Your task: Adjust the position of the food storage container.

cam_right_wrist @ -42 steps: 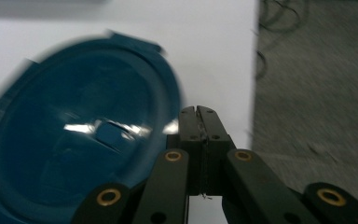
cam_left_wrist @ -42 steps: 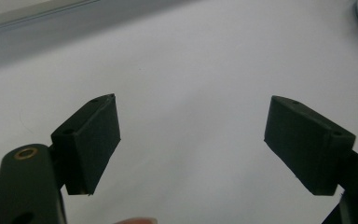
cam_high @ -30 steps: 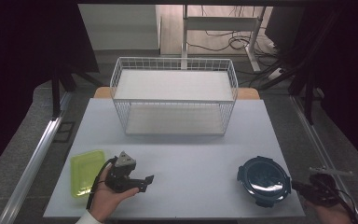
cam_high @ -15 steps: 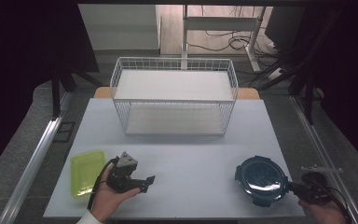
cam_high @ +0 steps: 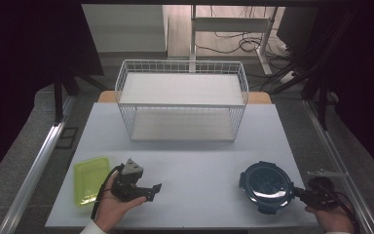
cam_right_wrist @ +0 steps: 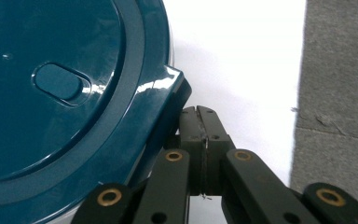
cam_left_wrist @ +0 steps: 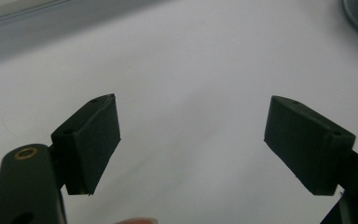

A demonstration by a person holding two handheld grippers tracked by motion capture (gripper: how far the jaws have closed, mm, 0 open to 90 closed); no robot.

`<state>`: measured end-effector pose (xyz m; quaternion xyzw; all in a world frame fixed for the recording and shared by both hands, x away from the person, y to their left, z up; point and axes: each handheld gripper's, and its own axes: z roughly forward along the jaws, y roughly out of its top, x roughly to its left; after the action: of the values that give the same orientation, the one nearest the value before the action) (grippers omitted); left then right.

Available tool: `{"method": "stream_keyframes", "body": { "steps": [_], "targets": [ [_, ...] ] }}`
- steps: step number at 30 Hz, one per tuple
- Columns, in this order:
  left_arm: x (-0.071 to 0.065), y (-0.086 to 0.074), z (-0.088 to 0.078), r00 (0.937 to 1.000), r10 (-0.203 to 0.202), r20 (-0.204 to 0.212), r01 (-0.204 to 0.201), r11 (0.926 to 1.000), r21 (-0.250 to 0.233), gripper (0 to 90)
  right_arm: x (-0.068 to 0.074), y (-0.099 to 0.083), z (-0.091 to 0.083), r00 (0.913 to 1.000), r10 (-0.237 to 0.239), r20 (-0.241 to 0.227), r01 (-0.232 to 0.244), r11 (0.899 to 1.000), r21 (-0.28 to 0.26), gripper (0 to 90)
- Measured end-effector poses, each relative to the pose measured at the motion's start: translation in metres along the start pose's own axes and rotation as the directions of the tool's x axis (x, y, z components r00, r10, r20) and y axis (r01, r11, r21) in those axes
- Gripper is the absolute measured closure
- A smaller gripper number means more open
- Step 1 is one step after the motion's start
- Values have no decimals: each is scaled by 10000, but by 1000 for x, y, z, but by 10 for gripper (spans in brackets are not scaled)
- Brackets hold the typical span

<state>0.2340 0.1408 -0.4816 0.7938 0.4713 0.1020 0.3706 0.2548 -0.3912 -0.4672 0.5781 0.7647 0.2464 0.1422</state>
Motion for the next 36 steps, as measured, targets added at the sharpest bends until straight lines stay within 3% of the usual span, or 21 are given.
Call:
{"method": "stream_keyframes", "body": {
  "steps": [23,36],
  "targets": [
    [0,1,-1,10000,54,36,-54,10000,-13,179,44,19,16,9910,-984,-906,988,9951,-1,885],
    [1,1,-1,10000,43,24,-43,10000,17,179,66,28,27,9831,-1507,-1042,1524,9883,82,885]
  ]
}}
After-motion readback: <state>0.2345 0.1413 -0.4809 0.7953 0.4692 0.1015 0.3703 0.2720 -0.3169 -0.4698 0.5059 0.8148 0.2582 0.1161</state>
